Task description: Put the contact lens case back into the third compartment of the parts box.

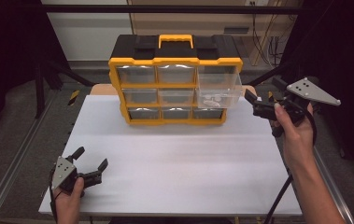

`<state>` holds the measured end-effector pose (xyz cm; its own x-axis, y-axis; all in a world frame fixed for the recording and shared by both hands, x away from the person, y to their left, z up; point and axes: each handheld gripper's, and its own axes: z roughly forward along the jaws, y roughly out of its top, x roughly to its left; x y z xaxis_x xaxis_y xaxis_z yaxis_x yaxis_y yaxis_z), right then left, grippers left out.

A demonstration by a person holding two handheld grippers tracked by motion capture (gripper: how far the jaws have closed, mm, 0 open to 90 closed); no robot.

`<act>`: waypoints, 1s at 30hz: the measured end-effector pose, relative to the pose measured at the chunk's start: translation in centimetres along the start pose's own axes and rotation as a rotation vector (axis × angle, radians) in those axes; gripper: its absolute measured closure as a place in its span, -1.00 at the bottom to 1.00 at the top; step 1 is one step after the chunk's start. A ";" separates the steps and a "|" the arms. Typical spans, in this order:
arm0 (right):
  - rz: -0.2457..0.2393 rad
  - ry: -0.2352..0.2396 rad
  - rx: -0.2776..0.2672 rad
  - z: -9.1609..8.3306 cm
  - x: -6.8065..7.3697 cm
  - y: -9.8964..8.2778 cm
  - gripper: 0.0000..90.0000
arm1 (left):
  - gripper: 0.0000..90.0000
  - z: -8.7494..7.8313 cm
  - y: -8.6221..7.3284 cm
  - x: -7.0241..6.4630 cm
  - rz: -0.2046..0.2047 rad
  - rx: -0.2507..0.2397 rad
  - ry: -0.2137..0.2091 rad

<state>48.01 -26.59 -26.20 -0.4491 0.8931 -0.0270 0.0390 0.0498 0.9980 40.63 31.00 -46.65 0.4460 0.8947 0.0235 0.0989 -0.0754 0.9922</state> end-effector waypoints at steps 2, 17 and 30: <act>0.004 -0.003 0.009 -0.2 0.0 -0.7 -0.93 | -0.97 0.0 0.0 0.0 -0.001 -0.001 0.000; 0.000 0.026 0.057 -2.3 0.0 -6.9 -0.92 | -0.97 -0.3 0.0 0.3 -0.012 -0.005 0.008; 0.017 0.071 0.096 -4.0 1.4 -12.8 -0.89 | -0.97 -1.4 0.2 0.9 -0.030 -0.013 -0.005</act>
<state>43.32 -27.76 -38.83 -0.5098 0.8603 -0.0027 0.1304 0.0804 0.9882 39.79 32.36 -46.23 0.4471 0.8944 -0.0068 0.1006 -0.0428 0.9940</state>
